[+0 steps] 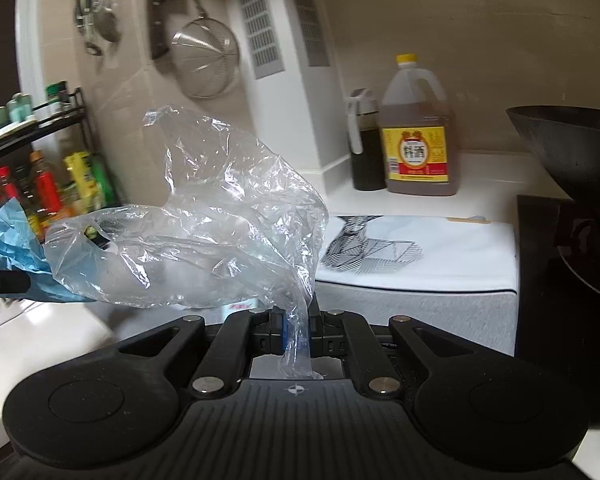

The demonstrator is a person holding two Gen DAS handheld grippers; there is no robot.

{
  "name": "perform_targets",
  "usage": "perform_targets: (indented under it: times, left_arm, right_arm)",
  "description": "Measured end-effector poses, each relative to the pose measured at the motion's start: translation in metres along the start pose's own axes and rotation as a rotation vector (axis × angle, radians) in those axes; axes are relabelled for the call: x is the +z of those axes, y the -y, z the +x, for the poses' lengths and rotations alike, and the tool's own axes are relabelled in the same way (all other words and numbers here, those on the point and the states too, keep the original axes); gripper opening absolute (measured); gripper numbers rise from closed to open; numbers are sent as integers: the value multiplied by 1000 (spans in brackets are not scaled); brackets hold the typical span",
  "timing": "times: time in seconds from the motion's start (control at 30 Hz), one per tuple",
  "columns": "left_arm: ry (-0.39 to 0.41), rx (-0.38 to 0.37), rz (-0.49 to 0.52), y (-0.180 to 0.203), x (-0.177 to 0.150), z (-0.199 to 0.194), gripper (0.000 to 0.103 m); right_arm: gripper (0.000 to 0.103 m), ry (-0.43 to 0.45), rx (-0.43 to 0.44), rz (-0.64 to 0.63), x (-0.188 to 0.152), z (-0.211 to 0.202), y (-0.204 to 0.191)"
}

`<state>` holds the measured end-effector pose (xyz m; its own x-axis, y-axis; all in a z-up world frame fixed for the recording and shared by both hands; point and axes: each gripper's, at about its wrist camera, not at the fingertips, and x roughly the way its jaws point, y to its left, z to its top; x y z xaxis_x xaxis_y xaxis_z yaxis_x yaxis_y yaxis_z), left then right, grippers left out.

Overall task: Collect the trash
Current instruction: 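Lift the plastic bag and purple-blue wrapper and carry them toward the bin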

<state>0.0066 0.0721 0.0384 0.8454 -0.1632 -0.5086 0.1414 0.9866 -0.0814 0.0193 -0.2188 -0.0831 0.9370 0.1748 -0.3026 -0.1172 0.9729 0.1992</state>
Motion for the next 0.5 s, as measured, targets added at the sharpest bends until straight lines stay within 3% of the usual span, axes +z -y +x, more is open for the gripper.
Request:
perform_targets:
  times: [0.1,0.3,0.5]
  left_arm:
    - [-24,8,3,-1,-22,-23,22]
    - [-127,128,21,-8,-71,-54,22]
    - [-204,142,-31,-17,-117,-78,22]
  right_arm:
    - [8,-11,36,-12,-9,-18,-5]
    - [8,-87,129,-36,-42,-52,-16]
    - [8,-215,214,-52,-84,-71,-31]
